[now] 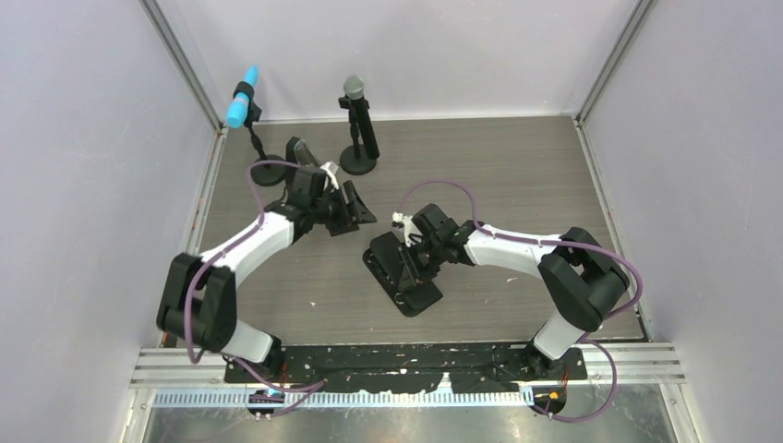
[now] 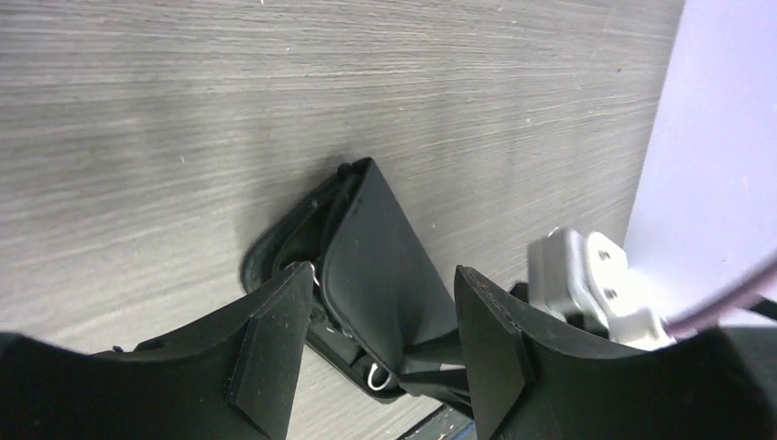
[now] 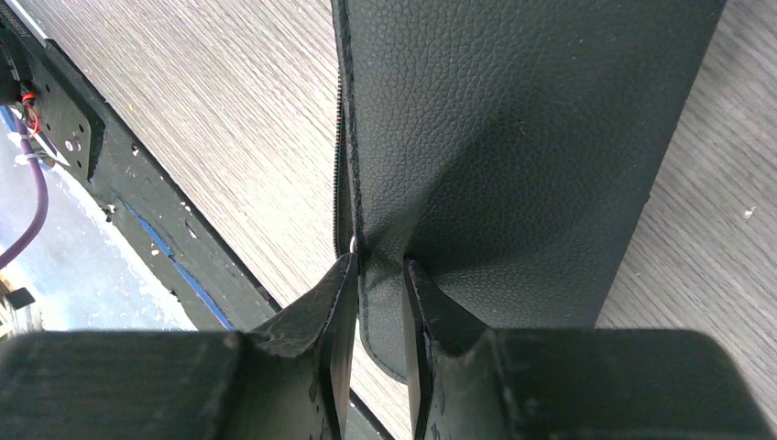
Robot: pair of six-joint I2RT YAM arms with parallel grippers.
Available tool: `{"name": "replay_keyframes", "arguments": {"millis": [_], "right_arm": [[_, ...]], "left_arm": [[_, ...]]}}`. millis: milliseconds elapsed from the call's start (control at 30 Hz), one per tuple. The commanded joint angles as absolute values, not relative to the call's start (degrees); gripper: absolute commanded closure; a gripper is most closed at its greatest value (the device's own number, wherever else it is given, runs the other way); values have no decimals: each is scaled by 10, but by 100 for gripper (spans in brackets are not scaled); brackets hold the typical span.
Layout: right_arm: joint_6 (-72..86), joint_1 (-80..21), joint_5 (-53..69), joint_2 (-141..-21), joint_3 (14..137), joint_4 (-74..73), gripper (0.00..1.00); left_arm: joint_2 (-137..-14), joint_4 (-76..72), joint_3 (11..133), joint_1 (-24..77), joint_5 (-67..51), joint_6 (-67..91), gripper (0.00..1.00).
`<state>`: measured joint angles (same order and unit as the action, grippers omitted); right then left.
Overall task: Sort the hair-cutting tools
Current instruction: Close the hairdressing tool bag at the center of the board.
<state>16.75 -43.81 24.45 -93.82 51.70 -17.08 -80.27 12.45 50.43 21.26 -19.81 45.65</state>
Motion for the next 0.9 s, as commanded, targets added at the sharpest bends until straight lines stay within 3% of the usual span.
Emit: {"name": "replay_keyframes", "arguments": {"millis": [0,300,367,467,600,700,867], "right_arm": [[141,-436,147,-961,504,-229,72],[131,-435,105,-957,515,-248,71],[127,-436,97,-952,515,-251,71],[119,-436,75,-943,515,-260,69],[114,-435,45,-940,528,-270,66],[110,-435,27,-942,542,-270,64],[117,-433,7,-935,579,-267,61]], "left_arm": [[-886,169,547,215,-235,420,40],[-932,160,524,255,-227,413,42],[-934,153,515,259,-223,416,48],[-926,144,493,261,-221,424,66],[-884,129,443,261,-206,436,82],[-841,108,386,262,-203,467,88],[-762,30,286,309,-178,567,89]]}}
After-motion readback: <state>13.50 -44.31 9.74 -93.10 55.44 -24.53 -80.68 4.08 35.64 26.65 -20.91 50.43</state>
